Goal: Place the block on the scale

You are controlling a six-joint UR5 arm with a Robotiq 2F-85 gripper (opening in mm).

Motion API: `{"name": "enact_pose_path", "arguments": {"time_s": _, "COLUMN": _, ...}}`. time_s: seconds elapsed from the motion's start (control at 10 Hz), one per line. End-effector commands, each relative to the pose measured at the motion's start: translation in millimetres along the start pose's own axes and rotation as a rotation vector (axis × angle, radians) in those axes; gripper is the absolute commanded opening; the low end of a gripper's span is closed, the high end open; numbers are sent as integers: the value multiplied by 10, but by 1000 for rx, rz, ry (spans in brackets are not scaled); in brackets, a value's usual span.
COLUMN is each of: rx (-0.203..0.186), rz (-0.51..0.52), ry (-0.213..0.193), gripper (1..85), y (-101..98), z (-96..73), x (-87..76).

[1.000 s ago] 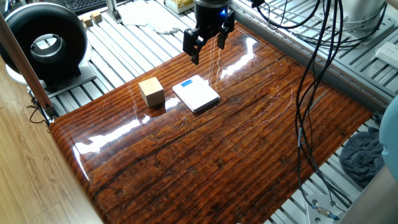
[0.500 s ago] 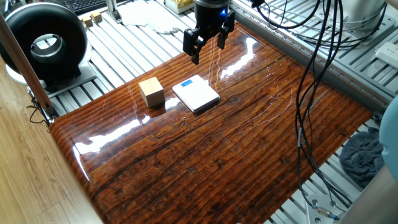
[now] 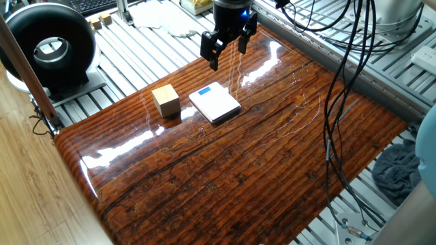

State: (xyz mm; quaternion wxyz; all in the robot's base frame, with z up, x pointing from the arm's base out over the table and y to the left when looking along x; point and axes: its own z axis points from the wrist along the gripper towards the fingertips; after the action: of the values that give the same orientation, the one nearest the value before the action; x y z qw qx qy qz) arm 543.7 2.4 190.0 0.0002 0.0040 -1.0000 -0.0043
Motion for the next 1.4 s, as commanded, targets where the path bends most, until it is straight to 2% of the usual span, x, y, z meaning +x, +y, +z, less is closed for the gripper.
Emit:
{"name": "enact_pose_path", "arguments": {"time_s": 0.0, "rx": 0, "rz": 0, "ry": 0, "gripper": 10, "y": 22, "z": 0, "x": 1}}
{"name": "enact_pose_path", "arguments": {"time_s": 0.1, "rx": 19, "rz": 65, "ry": 94, "gripper": 10, "y": -8, "z": -3, "x": 248}}
{"name": "enact_pose_path", "arguments": {"time_s": 0.6, "rx": 28, "rz": 69, "ry": 82, "gripper": 10, "y": -3, "z": 12, "x": 224}}
{"name": "enact_pose_path", "arguments": {"time_s": 1.0, "rx": 19, "rz": 70, "ry": 80, "gripper": 10, "y": 22, "z": 14, "x": 220}}
{"name": "enact_pose_path", "arguments": {"time_s": 1.2, "rx": -7, "rz": 83, "ry": 55, "gripper": 10, "y": 89, "z": 17, "x": 152}}
{"name": "enact_pose_path", "arguments": {"time_s": 1.3, "rx": -5, "rz": 81, "ry": 29, "gripper": 10, "y": 77, "z": 11, "x": 85}}
